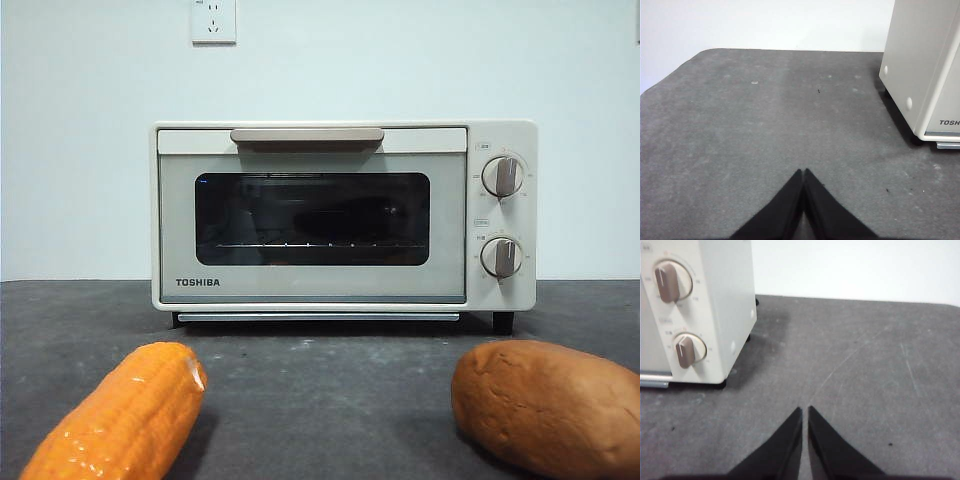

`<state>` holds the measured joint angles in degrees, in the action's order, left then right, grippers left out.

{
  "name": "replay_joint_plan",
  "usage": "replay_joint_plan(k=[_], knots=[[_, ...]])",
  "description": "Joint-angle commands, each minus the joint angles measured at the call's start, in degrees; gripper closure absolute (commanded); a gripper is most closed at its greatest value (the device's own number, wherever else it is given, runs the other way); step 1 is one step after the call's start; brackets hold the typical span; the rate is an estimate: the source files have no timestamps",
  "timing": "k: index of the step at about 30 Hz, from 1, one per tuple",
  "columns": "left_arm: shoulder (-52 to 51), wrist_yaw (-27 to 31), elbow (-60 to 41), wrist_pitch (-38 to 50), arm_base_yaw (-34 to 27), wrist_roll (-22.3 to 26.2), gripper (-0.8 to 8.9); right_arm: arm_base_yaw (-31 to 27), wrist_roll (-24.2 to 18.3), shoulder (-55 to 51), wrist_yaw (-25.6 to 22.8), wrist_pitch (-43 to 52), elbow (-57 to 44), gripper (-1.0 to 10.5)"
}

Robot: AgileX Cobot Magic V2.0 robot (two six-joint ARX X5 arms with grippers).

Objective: Take the eggplant from the table,put the eggplant in the oven

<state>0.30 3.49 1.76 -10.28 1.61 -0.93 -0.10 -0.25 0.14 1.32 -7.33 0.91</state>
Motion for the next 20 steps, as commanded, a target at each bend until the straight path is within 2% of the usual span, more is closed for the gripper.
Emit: replay_joint_plan(k=[1,20], knots=[[-0.11,0.13,-1.55,-0.17,-0.09,0.42,8.08,-0.09,-0.20,0.07,-0.02,1.70,-0.31,9.4],[-0.11,0.13,-1.55,-0.17,-0.09,0.42,8.08,-0.09,-0.20,0.07,-0.02,1.77,-0.28,9.4]])
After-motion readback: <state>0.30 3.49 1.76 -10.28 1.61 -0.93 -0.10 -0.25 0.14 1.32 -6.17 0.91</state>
